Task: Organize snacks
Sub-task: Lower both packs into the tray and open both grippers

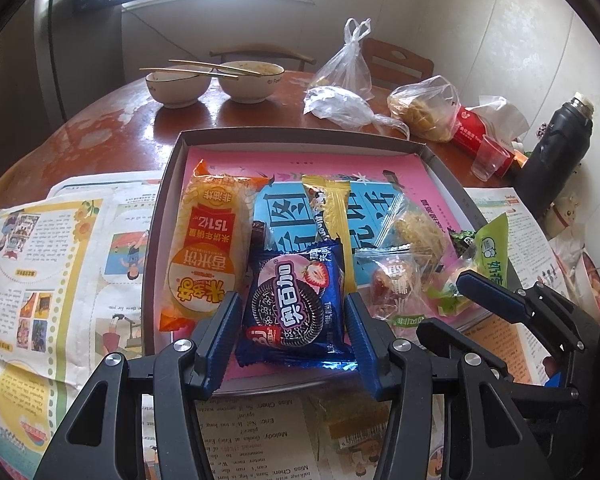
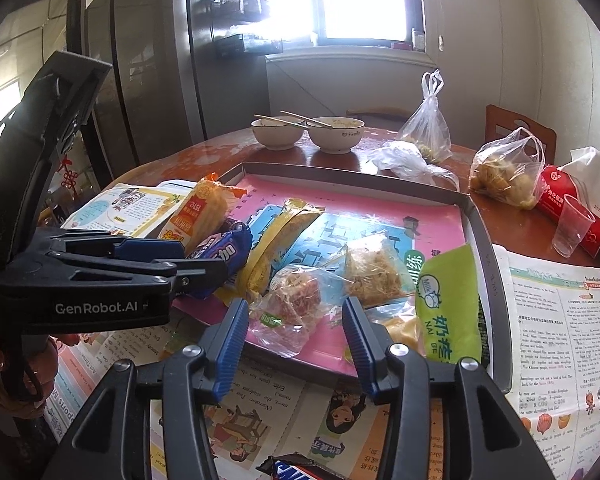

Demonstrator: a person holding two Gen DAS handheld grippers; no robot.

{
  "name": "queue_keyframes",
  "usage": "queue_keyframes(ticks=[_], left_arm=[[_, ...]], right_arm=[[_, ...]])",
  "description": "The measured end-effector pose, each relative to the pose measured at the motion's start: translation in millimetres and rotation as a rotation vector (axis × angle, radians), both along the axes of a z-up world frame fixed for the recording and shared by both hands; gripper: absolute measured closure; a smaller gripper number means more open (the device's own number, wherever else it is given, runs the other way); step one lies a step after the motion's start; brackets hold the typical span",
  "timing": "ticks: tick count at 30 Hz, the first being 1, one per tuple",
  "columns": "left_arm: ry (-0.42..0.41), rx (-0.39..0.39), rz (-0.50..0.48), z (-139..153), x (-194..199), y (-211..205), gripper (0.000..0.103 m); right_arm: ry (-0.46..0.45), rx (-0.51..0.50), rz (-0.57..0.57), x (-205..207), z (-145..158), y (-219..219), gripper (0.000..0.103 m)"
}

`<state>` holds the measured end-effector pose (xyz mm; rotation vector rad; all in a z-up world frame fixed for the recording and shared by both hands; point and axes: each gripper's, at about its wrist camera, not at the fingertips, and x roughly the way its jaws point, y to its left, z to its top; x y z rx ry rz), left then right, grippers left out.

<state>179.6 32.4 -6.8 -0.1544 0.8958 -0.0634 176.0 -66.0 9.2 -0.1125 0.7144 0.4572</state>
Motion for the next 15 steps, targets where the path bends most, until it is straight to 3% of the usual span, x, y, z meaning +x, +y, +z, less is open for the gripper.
queue_keyframes(ticks=[15], left_arm=[[-0.021,0.006,0.008,9.7,-10.7,1.2,0.047]], right_arm=[[-0.016,0.009,-0.015,-3.1,7.4,-3.3,0.047]])
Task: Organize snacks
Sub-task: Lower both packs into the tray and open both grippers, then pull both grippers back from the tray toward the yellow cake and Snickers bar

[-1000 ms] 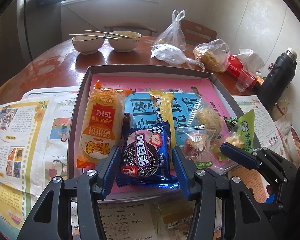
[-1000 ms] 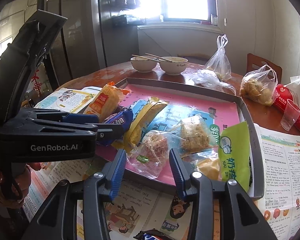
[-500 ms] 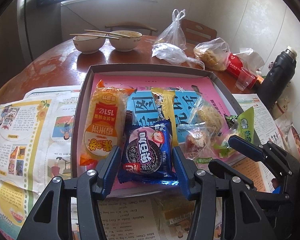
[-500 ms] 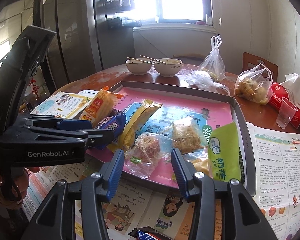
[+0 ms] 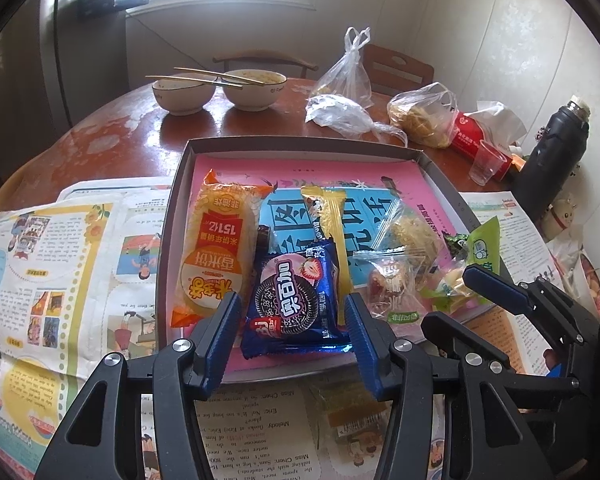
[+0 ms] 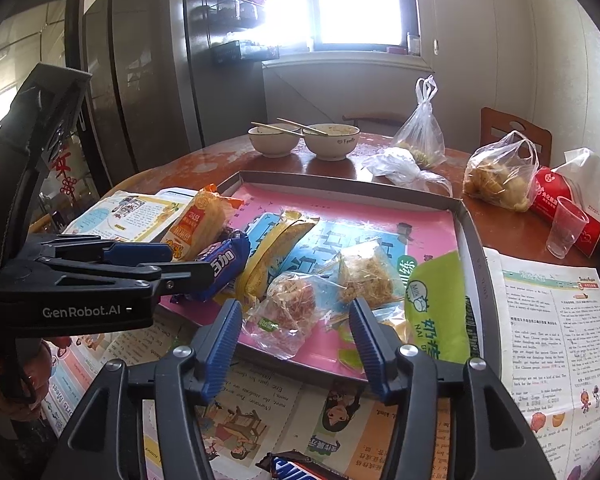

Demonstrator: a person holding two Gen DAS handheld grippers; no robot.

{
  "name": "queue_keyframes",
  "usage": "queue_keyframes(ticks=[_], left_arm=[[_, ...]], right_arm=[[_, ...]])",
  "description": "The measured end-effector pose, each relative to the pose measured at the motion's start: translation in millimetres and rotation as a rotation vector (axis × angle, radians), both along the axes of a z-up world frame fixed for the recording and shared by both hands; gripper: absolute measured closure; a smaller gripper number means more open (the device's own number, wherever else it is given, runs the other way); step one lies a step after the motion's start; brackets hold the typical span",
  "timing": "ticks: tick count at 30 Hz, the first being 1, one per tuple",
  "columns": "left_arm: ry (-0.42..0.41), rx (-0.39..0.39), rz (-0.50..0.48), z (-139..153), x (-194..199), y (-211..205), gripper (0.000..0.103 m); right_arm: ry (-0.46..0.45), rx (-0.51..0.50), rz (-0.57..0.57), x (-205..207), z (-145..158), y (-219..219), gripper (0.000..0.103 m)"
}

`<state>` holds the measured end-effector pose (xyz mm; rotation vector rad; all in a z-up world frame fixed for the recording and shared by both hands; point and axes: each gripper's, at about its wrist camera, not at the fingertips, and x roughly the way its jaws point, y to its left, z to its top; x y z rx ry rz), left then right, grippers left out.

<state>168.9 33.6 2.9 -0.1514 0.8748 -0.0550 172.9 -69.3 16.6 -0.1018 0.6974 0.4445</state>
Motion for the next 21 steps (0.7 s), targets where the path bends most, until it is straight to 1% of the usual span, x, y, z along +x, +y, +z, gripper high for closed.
queue_keyframes(ticks=[6,7,11,17,21], left_arm=[[-0.019,0.006,0.002,6.1,-5.3,-0.2,0.045],[-0.021,0.006,0.000,7.3,-6.0,-0.6,0.043],[-0.035,0.014,0.001,12.3,-9.0,-1.5,0.042],[-0.037,0.021,0.003,15.1,-12.5,-1.1,0.041],[-0.044,0.020,0.002,18.6,-15.9,-1.1,0.038]], right_arm=[[-0.013,0.007,-0.003,-2.6,5.1,-1.6,0.047],[-0.015,0.010,-0.003,-2.9,6.2,-2.1,0.046],[-0.022,0.018,-0.009,-4.8,9.8,-4.0,0.043],[-0.030,0.020,-0.012,-6.1,13.2,-4.5,0.043],[-0.034,0.025,-0.014,-7.8,15.8,-5.4,0.041]])
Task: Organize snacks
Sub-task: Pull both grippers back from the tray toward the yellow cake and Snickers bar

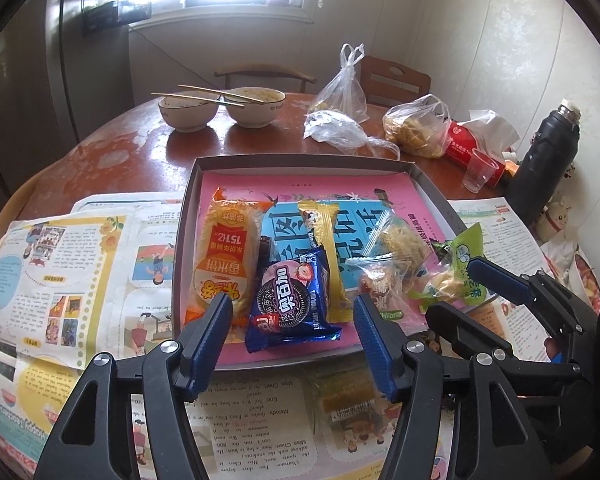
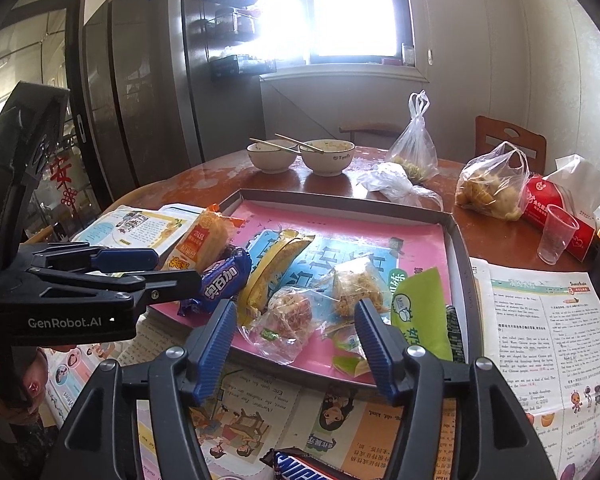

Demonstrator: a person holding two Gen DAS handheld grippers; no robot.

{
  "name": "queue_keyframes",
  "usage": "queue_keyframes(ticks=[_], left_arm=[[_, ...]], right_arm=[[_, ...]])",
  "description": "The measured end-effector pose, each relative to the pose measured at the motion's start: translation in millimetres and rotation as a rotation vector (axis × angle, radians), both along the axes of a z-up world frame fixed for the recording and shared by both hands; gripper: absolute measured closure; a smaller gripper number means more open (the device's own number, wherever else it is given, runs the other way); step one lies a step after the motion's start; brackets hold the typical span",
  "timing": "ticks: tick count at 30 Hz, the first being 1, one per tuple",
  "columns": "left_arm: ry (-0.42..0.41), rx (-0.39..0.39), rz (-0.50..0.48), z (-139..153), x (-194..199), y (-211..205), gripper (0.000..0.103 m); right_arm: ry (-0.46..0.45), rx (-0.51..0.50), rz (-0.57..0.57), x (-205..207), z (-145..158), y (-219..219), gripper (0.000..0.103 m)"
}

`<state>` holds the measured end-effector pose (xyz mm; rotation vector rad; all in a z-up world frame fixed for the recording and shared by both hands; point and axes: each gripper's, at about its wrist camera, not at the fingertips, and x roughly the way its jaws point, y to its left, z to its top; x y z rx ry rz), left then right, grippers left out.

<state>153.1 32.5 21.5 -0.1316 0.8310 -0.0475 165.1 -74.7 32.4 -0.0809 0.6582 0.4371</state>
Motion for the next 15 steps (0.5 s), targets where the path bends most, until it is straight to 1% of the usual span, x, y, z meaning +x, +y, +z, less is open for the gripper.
queue_keyframes(ticks=[11,15], left_arm=[[-0.013,0.012,-0.004,6.9,-6.9,-1.6,0.034],[-0.022,0.018,-0.004,10.0,-9.8,-2.3,0.032]], right_arm=[[-0.012,0.002,0.003,-5.7,5.1,1.4,0.038],[-0.018,0.003,0.007,-7.5,7.6,1.6,0.037]])
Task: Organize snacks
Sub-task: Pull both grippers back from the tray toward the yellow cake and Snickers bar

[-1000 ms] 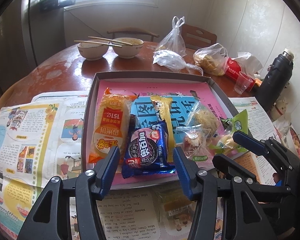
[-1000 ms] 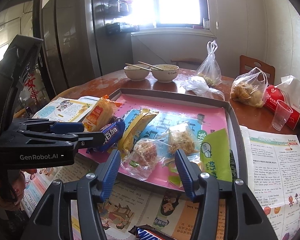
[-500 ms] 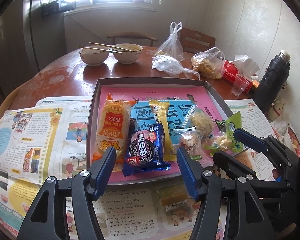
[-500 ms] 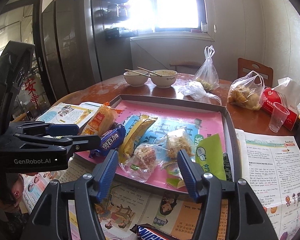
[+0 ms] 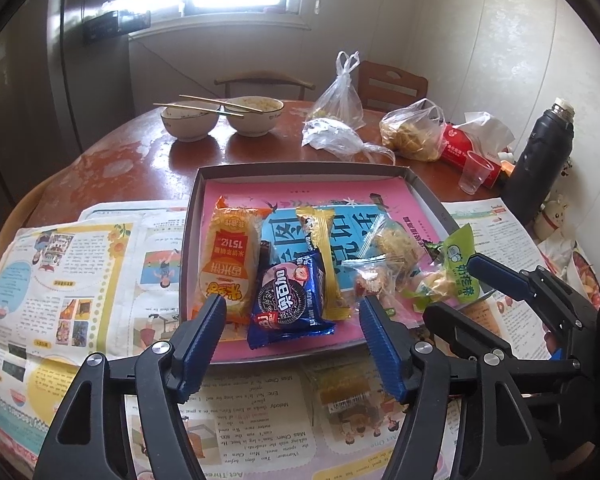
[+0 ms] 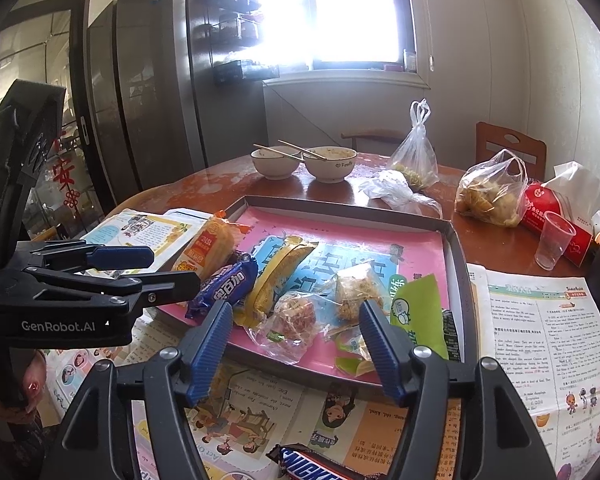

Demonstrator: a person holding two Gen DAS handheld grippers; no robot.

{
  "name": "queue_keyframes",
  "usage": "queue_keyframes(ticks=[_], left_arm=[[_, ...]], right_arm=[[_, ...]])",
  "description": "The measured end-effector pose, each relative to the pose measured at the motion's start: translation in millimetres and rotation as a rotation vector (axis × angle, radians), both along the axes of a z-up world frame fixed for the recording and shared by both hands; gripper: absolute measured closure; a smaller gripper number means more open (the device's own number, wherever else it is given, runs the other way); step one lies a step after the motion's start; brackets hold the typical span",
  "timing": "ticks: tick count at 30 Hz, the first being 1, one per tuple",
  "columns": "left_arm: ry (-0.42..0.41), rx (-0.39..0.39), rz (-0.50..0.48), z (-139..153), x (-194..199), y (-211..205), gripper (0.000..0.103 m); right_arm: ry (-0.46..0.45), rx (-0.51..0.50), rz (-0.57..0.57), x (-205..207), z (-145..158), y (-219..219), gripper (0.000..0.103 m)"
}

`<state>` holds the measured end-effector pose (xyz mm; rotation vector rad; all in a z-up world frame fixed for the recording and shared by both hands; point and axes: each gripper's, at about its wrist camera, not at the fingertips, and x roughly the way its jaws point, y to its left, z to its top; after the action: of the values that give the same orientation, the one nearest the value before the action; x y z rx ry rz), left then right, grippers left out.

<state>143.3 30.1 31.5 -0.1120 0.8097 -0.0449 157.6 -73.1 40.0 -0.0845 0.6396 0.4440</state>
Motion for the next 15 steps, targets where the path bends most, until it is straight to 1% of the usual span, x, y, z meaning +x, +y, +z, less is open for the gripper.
queue_keyframes(ticks=[15], left_arm=[[-0.020,0.004,-0.016,10.1,-11.6,-2.9,0.030]], right_arm=[[-0.026,0.007,-0.001,-8.5,10.9,-3.5,0.033]])
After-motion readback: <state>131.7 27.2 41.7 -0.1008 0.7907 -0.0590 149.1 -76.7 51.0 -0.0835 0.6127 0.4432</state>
